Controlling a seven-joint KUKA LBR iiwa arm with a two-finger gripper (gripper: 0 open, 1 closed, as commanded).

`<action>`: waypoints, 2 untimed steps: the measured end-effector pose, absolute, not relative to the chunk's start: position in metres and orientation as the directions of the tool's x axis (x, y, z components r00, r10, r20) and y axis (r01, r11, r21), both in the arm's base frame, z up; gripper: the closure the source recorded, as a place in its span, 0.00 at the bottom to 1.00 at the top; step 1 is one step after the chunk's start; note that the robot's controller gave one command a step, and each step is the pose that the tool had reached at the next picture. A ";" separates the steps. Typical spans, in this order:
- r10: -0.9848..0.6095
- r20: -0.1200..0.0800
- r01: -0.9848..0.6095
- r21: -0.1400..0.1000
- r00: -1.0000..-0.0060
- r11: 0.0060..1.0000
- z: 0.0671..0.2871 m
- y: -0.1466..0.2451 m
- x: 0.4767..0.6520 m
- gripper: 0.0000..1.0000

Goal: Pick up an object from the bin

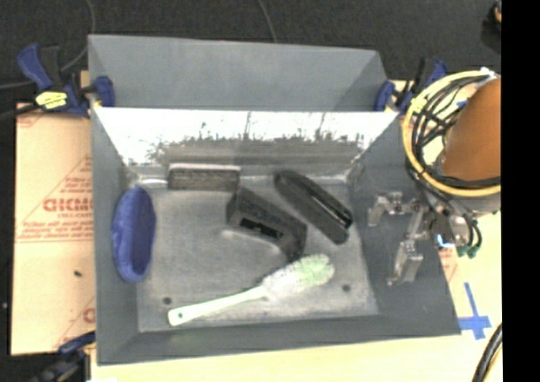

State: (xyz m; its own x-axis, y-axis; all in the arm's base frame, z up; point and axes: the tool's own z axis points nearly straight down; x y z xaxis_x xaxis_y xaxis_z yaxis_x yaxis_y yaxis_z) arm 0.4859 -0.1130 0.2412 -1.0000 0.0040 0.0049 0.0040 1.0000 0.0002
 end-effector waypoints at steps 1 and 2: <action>-0.001 -0.004 -0.001 -0.002 -1.000 1.000 0.246 -0.112 0.487 0.00; -0.110 -0.004 -0.110 -0.002 -0.994 0.994 0.166 -0.077 0.484 0.00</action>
Offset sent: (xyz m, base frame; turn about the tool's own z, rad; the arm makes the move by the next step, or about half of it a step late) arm -0.0079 0.0809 -0.1712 -0.2529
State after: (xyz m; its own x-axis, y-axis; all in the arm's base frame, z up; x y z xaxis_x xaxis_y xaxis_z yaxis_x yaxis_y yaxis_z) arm 0.4840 -0.0765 0.1663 -0.9939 -0.1098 -0.0039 -0.1098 0.9940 -0.0016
